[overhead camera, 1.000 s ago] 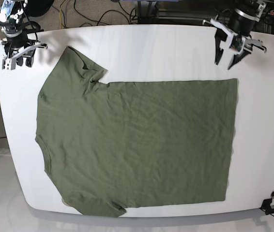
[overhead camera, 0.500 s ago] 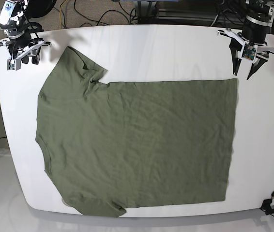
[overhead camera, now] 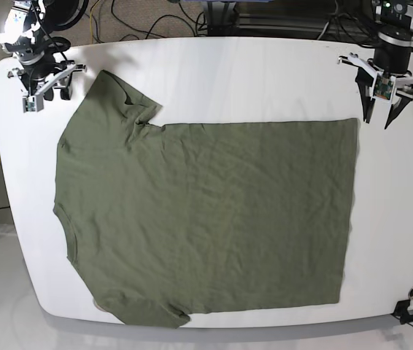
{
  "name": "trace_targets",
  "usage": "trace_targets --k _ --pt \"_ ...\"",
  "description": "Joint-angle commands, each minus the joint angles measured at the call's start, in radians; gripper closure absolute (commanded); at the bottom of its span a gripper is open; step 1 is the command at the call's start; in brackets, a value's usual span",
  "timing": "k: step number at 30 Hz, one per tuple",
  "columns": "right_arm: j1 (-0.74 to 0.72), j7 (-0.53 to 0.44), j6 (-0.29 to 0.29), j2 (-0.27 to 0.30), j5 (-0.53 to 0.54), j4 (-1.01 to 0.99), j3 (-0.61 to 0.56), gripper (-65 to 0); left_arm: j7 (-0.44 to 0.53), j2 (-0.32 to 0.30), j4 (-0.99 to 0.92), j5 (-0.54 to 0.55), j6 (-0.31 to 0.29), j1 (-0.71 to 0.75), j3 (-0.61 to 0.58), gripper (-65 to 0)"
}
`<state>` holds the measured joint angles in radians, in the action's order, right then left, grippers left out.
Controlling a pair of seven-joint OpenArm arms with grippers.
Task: Fold the T-shirt properly
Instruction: 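Lower both grippers onto the shirt's shoulder corners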
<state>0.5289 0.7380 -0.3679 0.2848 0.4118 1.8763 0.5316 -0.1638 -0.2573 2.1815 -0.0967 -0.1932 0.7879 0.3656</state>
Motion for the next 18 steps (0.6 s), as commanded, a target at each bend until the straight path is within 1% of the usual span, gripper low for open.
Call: trace_targets --k 1,4,9,11,15,18 --pt "0.002 -0.015 -0.004 0.031 0.003 0.012 -0.030 -24.3 0.020 -0.006 -0.006 0.002 0.011 -0.011 0.007 -21.2" --pt "-0.002 -0.010 -0.009 0.057 0.002 0.009 -0.107 -24.0 0.011 -0.004 -0.040 -0.001 0.011 -0.041 -0.009 -21.4" --pt "-0.018 0.010 -0.032 0.094 -0.011 0.014 -0.257 -23.4 -0.019 -0.008 -0.081 -0.013 0.011 -0.096 -0.108 -22.2" --pt "-0.023 0.011 -0.043 0.100 -0.045 0.015 -0.315 -23.2 -0.024 -0.005 -0.100 -0.016 0.010 -0.112 -0.143 -22.5" --pt "-0.034 -0.001 -0.039 0.105 -0.154 0.015 -0.413 -23.0 -0.048 -0.008 -0.148 -0.019 0.008 -0.134 -0.189 -22.8" --pt "-0.036 -0.006 -0.037 0.106 -0.212 0.017 -0.460 -23.1 -0.069 -0.037 -0.183 -0.023 0.010 -0.136 -0.219 -22.5"
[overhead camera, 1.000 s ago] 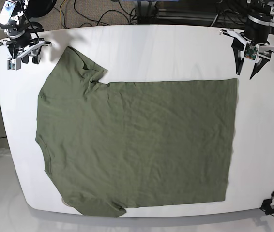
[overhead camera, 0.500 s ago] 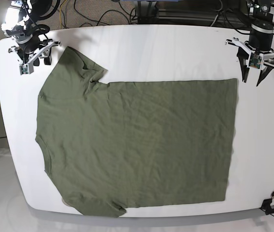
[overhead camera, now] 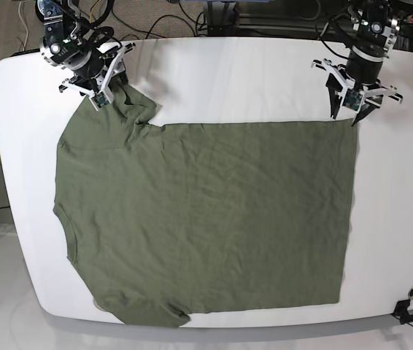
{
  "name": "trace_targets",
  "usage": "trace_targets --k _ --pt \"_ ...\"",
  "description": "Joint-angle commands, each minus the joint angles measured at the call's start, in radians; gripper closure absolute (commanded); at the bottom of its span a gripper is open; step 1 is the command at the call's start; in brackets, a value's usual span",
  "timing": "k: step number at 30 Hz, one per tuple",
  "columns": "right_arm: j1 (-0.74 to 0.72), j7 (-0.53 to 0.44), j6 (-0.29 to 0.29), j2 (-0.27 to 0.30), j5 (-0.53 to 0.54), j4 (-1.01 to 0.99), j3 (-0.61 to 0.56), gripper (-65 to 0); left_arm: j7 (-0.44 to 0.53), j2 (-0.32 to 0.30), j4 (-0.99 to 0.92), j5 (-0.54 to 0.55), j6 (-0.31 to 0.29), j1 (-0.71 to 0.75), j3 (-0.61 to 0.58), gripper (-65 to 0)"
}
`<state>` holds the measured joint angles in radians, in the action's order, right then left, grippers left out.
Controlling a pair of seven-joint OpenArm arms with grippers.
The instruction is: Fold the T-shirt properly
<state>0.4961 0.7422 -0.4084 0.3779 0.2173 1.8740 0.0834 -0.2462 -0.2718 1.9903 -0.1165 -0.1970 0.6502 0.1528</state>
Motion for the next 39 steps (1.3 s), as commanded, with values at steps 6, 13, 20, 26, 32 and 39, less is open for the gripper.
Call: trace_targets --k 6,13,20,26,32,39 --pt "0.002 -0.013 -0.005 0.014 -0.041 0.017 -0.022 -24.0 -0.007 -0.067 -0.014 -0.012 0.009 0.008 -0.032 -23.8" --pt "0.005 -0.064 -0.003 0.015 -0.031 0.014 -0.019 -23.7 -0.004 -0.068 -0.014 -0.008 0.005 0.005 -0.032 -24.4" --pt "0.012 -0.164 0.070 0.017 -0.057 0.018 -0.021 -20.1 -0.007 -0.069 -0.010 -0.009 0.002 0.003 -0.030 -25.0" --pt "0.011 -0.126 0.050 0.015 -0.143 0.027 -0.022 -16.2 -0.029 -0.088 -0.077 -0.062 -0.013 -0.061 -0.068 -25.0" --pt "0.017 -0.083 0.045 0.015 -0.205 0.039 -0.015 -18.3 -0.082 -0.097 -0.151 -0.129 -0.012 -0.149 -0.081 -24.3" --pt "0.013 -0.080 0.041 0.016 -0.188 0.027 -0.013 -17.6 -0.078 -0.101 -0.180 -0.129 -0.011 -0.180 -0.116 -26.1"
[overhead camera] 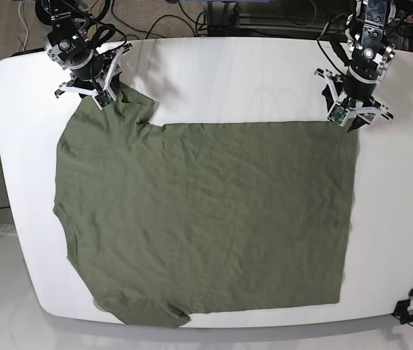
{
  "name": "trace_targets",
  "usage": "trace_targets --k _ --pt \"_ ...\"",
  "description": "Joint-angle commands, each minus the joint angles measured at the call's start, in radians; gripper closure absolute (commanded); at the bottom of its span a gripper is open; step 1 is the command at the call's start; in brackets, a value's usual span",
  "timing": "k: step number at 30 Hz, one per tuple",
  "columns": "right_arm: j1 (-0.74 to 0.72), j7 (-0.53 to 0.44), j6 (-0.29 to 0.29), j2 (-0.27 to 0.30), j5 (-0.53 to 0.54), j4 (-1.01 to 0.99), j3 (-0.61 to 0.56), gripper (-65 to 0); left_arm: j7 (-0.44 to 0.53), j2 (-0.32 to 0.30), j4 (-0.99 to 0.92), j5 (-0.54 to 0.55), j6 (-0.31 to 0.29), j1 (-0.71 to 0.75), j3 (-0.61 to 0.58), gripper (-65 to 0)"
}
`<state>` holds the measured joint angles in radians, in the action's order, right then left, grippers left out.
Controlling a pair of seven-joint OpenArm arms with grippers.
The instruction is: Fold the T-shirt properly
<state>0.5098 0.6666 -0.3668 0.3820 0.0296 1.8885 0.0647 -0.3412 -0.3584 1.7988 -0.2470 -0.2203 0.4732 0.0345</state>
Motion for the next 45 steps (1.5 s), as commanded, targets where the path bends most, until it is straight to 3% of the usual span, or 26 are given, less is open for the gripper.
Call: trace_targets --k 1,25,32,45 --pt "-0.001 -0.006 0.001 0.011 -0.001 0.015 0.006 -17.7 0.019 -0.013 0.008 0.002 0.012 -0.003 0.000 -26.3" --pt "-0.005 0.008 -0.009 0.012 0.003 0.006 0.007 -18.3 0.001 -0.007 -0.002 0.016 0.013 -0.004 0.007 -26.8" --pt "-0.014 0.003 -0.014 0.016 0.004 -0.043 0.011 -18.2 0.005 -0.031 -0.042 0.016 0.016 -0.017 0.009 -27.4" --pt "-0.003 0.001 -0.017 0.096 -0.002 -0.022 0.043 -18.2 -0.006 -0.063 -0.066 0.023 0.012 -0.042 0.019 -27.6"
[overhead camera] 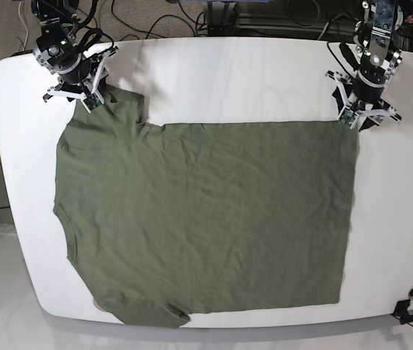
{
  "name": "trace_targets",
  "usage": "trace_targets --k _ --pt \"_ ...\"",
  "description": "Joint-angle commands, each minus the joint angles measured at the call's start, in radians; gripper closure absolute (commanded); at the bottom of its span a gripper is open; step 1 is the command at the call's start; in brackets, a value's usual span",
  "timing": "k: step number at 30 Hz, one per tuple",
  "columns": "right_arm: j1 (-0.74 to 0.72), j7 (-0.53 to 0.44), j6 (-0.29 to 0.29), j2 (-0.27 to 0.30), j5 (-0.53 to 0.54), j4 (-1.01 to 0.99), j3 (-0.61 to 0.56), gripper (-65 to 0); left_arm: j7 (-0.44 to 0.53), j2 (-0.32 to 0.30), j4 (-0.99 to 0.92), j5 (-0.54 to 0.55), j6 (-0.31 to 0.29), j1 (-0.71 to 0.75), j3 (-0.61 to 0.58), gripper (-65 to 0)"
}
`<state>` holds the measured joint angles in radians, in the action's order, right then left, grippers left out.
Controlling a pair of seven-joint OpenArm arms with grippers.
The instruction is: Fold the T-shirt properly
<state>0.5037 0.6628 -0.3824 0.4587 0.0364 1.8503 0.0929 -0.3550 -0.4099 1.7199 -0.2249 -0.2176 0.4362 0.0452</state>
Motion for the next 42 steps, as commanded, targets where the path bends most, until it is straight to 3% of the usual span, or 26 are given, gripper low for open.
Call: trace_targets --k 1,9,10,14,26,31,39,40,42 --pt "0.002 0.002 -0.001 0.022 -0.010 0.016 0.020 -18.3 0.006 -0.013 0.015 0.001 0.011 -0.005 0.008 -27.5" --pt "0.001 -0.003 -0.001 0.020 -0.014 0.014 0.033 -18.3 -0.007 -0.004 0.015 0.010 0.011 -0.016 0.000 -27.3" --pt "-0.001 0.017 -0.038 0.015 -0.003 0.003 0.032 -18.2 -0.019 -0.002 0.012 0.011 0.009 -0.012 0.001 -27.6" --pt "-0.005 0.018 -0.076 0.015 0.005 -0.057 0.032 -17.9 -0.021 -0.004 0.003 0.011 0.013 -0.014 -0.002 -27.7" --pt "-0.007 0.016 -0.066 0.015 0.000 -0.056 0.033 -17.8 -0.025 -0.005 -0.008 0.011 0.012 -0.021 0.003 -29.0" --pt "-0.009 0.019 -0.064 0.016 -0.001 -0.055 0.034 -17.7 -0.024 -0.010 -0.099 0.018 0.015 -0.041 -0.005 -29.6" --pt "-0.005 0.022 -0.063 0.018 0.001 -0.049 0.033 -17.4 -0.095 0.008 -0.261 0.231 0.014 -0.092 0.023 -28.3" --pt "-0.020 -0.037 -0.059 0.020 0.015 -0.036 0.041 -17.9 0.067 0.000 -0.219 0.266 0.057 -0.115 0.036 -28.3" --pt "-0.019 -0.041 -0.056 0.022 0.018 -0.038 0.040 -18.0 0.076 0.000 -0.219 0.262 0.061 -0.119 0.035 -28.7"
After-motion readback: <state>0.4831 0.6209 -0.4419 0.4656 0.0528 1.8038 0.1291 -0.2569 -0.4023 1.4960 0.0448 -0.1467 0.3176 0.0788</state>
